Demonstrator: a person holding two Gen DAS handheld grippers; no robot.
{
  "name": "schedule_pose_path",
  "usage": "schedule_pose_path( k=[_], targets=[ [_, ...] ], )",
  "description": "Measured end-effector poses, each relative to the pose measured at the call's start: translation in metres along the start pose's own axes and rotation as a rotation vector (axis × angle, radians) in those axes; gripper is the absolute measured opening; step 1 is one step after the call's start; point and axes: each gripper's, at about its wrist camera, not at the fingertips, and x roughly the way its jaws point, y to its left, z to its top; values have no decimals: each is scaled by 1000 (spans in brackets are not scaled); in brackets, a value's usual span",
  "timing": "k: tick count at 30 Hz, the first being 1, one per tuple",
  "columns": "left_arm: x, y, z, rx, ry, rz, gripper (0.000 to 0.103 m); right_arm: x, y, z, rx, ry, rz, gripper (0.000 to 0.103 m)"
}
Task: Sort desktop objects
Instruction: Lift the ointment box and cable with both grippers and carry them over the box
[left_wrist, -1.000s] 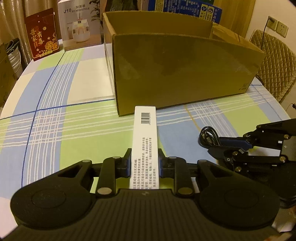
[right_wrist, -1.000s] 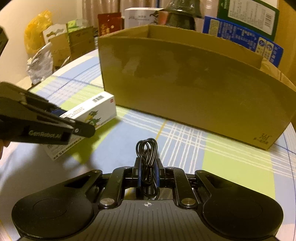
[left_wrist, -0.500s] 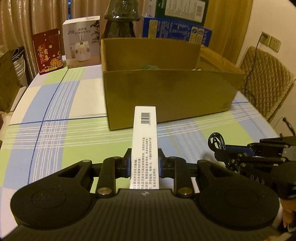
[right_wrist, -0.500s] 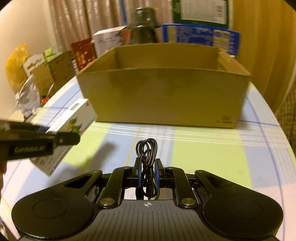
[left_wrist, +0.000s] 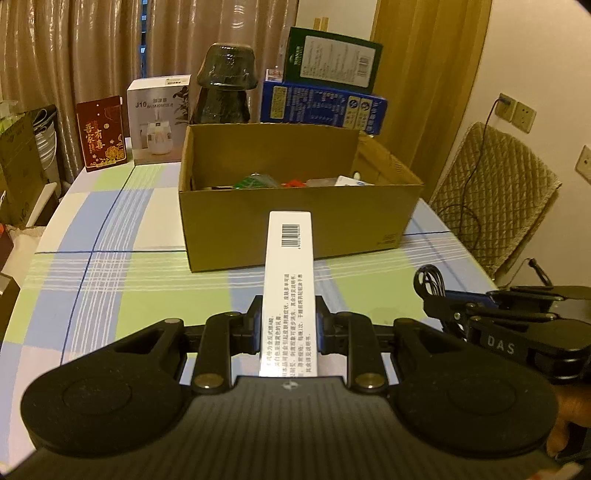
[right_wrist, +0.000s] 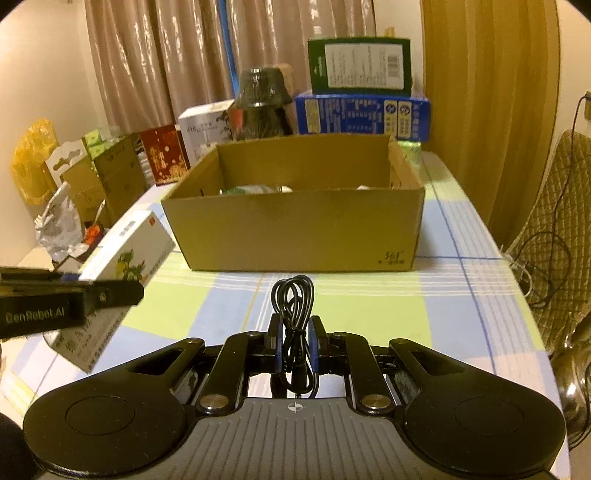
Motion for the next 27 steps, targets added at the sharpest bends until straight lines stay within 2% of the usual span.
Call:
schedule_pose_path(
  k=[10, 27],
  targets=[
    [-17, -21, -14, -16, 24, -5, 21, -24, -12, -2, 21, -28, -14, 11],
    [-15, -40, -16, 16, 38, -26, 21, -31, -20, -3, 36, -35, -22, 11]
  ],
)
